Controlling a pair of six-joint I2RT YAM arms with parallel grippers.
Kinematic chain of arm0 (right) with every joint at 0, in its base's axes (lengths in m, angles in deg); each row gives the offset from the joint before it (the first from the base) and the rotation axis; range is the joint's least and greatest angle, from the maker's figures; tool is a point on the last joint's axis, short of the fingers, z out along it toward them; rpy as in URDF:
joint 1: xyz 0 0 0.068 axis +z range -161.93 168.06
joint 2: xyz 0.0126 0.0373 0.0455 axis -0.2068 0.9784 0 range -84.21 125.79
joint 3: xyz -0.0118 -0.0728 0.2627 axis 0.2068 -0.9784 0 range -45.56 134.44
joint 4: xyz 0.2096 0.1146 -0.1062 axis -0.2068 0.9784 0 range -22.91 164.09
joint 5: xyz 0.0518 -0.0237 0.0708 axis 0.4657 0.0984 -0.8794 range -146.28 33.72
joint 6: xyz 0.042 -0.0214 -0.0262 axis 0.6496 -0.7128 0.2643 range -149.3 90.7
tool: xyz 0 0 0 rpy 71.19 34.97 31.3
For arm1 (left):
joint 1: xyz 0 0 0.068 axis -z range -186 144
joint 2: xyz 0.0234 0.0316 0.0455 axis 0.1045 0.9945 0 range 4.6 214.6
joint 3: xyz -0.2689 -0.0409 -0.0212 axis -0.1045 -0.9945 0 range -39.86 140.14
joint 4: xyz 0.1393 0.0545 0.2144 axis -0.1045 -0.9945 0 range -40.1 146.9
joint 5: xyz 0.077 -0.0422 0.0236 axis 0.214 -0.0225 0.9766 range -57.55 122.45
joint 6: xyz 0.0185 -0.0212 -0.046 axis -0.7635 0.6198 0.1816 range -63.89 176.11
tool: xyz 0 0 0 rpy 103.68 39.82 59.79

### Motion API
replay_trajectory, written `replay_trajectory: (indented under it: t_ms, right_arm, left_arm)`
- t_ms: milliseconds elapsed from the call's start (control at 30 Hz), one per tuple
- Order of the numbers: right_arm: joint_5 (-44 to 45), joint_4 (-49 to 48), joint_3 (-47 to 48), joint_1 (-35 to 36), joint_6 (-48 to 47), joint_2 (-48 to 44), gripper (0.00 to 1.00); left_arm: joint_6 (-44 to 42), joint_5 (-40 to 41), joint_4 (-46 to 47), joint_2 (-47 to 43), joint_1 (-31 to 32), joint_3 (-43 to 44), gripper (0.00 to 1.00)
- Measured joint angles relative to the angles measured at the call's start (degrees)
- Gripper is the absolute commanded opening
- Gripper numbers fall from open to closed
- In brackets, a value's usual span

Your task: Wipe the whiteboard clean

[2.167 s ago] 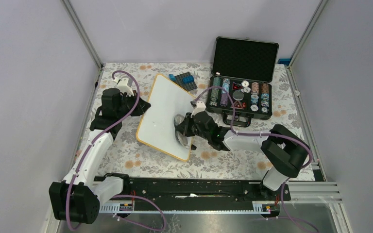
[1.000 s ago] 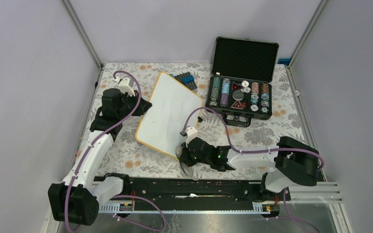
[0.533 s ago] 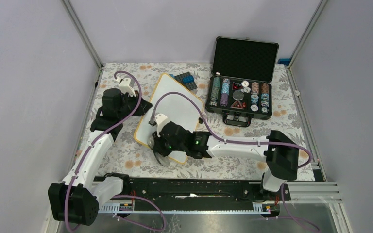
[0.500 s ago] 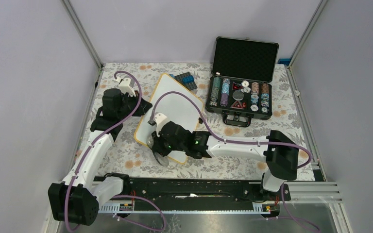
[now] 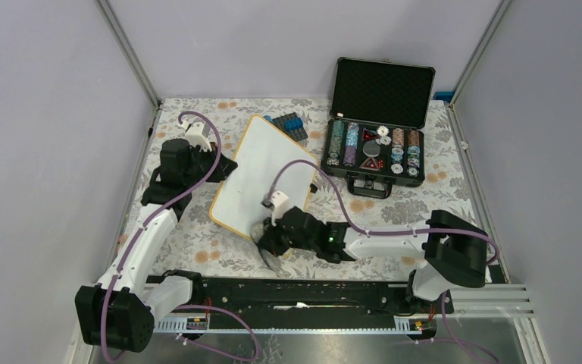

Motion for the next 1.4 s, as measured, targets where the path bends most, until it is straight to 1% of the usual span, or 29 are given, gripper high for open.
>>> replay_trajectory:
  t_ms: [100, 200, 267, 333, 467, 600, 800, 900, 967, 1100, 1233, 1333, 1400]
  right_arm:
    - [0.52, -1.57, -9.73, -0.66, 3.28, -3.91, 0.0]
    - [1.55, 0.22, -17.14, -0.98, 5.51, -6.67, 0.0]
    - [2.51, 2.67, -19.21, -1.03, 6.36, -7.34, 0.0]
    - [3.17, 4.87, -18.91, -1.03, 6.45, -7.54, 0.0]
    - [3.72, 11.26, -13.88, -1.01, 4.28, -7.15, 0.0]
    - [3.67, 14.62, -3.04, -1.03, 0.83, -3.58, 0.0]
    - [0.66, 11.39, 15.58, -1.09, -3.28, 2.58, 0.0]
    - [-1.42, 8.55, 21.2, -1.18, -4.15, 5.35, 0.0]
    - [-2.75, 6.99, 21.55, -1.38, -4.28, 6.05, 0.0]
    - [-3.98, 2.71, 16.33, -2.27, -3.37, 6.01, 0.0]
    - [-4.37, -3.21, 3.91, -4.0, -0.59, 2.12, 0.0]
    - [-3.61, -5.33, -6.29, -5.44, 1.81, -1.9, 0.0]
    - [-2.73, -5.44, -11.28, -5.95, 3.15, -3.82, 0.0]
  left_arm:
    - [0.02, -0.02, 0.04, -0.09, 0.04, 0.0, 0.0]
    - [0.04, -0.02, 0.37, -0.13, 0.24, 0.0, 0.0]
    - [0.04, -0.02, 0.5, -0.13, 0.33, 0.0, 0.0]
    - [0.07, 0.0, 0.66, -0.13, 0.37, 0.0, 0.0]
    - [0.33, 0.44, 0.42, -0.13, 0.57, 0.02, 0.0]
    - [0.44, 2.34, -1.01, -0.31, 1.57, 0.79, 0.0]
    - [0.5, 4.26, -3.41, -1.46, 2.69, 1.25, 0.0]
    - [0.46, 4.85, -3.52, -1.57, 2.99, 1.25, 0.0]
    - [0.46, 5.18, -3.56, -1.57, 3.1, 1.25, 0.0]
    - [-0.04, 5.95, -3.85, -1.46, 3.17, 1.16, 0.0]
    - [-0.92, 6.08, -3.56, -1.38, 3.17, 0.9, 0.0]
    - [-1.03, 6.01, -3.43, -1.38, 3.17, 0.9, 0.0]
    - [-1.05, 5.99, -3.39, -1.38, 3.17, 0.9, 0.0]
